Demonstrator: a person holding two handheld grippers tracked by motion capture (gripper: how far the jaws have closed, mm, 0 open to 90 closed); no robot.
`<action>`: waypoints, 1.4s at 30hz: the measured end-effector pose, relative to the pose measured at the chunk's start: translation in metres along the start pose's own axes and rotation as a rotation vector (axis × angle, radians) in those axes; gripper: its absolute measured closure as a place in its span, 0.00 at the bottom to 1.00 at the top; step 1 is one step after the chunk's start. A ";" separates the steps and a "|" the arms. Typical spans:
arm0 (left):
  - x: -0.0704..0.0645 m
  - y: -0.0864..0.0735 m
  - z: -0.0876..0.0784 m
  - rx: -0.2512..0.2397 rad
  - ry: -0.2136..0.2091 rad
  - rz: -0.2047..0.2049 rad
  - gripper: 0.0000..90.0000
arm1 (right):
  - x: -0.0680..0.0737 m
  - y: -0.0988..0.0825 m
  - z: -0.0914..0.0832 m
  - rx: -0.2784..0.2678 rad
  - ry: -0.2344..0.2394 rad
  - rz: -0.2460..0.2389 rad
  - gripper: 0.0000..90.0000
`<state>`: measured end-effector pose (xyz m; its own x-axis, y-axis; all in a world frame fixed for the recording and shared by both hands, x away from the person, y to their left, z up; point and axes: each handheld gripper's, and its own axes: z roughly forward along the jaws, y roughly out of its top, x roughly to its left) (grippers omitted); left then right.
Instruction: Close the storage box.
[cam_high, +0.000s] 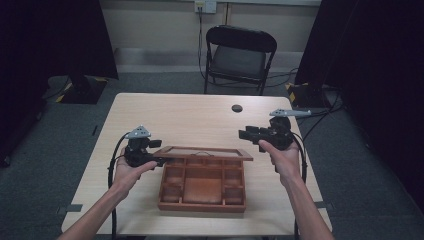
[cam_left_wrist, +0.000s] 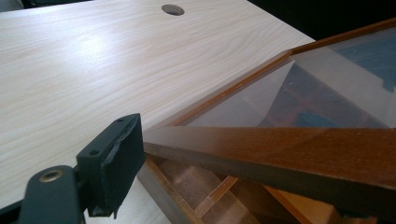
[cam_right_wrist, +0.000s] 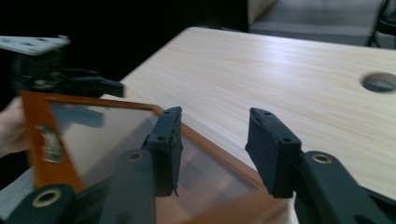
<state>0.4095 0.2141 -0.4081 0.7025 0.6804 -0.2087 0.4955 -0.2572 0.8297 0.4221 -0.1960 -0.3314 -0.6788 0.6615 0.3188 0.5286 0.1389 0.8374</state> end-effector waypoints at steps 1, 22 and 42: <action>0.000 0.000 0.000 -0.007 -0.003 0.000 0.18 | 0.005 0.003 0.001 0.002 0.019 -0.011 0.64; -0.008 -0.008 -0.011 -0.018 -0.015 0.021 0.19 | 0.077 0.010 0.035 0.168 0.277 -0.141 0.79; -0.010 -0.019 -0.013 -0.006 -0.036 0.024 0.18 | 0.083 -0.004 0.059 0.295 0.351 -0.136 0.85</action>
<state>0.3868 0.2214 -0.4146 0.7325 0.6485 -0.2071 0.4750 -0.2691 0.8378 0.3941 -0.0978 -0.3343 -0.8560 0.3411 0.3885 0.5110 0.4438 0.7362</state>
